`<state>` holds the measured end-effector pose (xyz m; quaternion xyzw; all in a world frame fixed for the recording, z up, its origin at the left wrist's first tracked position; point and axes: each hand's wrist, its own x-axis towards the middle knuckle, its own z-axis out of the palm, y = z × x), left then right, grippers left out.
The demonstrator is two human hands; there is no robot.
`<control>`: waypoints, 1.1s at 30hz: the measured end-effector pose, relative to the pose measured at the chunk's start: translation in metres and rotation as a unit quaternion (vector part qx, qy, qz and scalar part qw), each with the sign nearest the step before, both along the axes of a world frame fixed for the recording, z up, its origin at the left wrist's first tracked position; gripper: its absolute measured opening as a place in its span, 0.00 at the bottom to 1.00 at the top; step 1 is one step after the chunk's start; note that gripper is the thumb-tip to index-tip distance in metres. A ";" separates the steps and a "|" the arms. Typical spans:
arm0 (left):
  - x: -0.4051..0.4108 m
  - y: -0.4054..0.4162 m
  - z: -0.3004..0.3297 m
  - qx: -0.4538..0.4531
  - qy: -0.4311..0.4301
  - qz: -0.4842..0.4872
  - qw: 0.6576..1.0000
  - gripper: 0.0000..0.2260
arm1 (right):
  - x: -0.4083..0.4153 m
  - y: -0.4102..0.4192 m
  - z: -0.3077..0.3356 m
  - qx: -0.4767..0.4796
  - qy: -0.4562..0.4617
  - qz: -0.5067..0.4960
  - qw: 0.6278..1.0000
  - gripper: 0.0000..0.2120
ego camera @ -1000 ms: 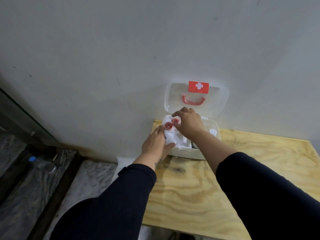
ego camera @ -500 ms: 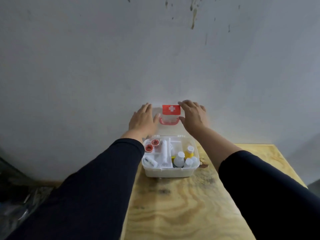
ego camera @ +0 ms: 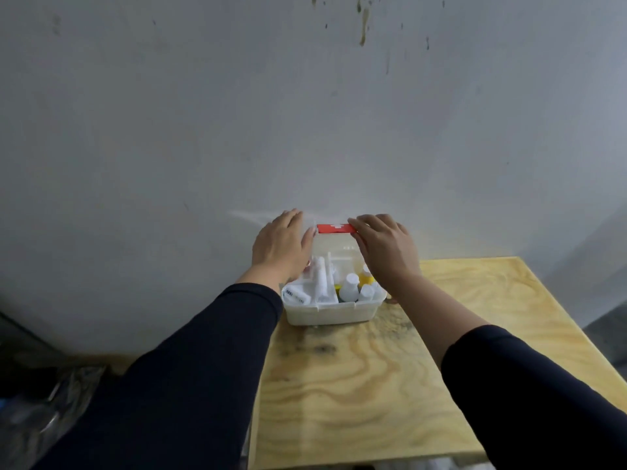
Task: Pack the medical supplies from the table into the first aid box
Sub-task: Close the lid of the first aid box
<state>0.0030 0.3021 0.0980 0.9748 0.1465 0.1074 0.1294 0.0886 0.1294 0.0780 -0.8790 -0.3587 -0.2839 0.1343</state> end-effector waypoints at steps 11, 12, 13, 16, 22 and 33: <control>-0.051 -0.040 -0.063 -0.031 0.023 -0.036 0.999 0.23 | -0.068 -0.035 -0.077 -0.064 0.034 -0.037 0.997 0.10; -0.053 -0.042 -0.067 -0.027 0.024 -0.034 0.999 0.23 | -0.071 -0.036 -0.081 -0.070 0.048 -0.038 0.996 0.10; -0.055 -0.043 -0.069 -0.021 0.020 -0.032 0.999 0.23 | -0.072 -0.036 -0.083 -0.075 0.059 -0.038 0.995 0.10; -0.051 -0.039 -0.069 0.010 0.005 -0.034 0.999 0.24 | -0.072 -0.038 -0.083 -0.066 0.090 -0.017 0.994 0.14; -0.032 -0.024 -0.081 0.042 0.092 -0.077 0.992 0.35 | -0.054 -0.030 -0.071 -0.120 0.234 -0.023 0.965 0.30; 0.001 -0.014 -0.093 0.110 0.091 -0.057 0.988 0.37 | -0.011 -0.006 -0.076 -0.180 0.231 -0.024 0.956 0.34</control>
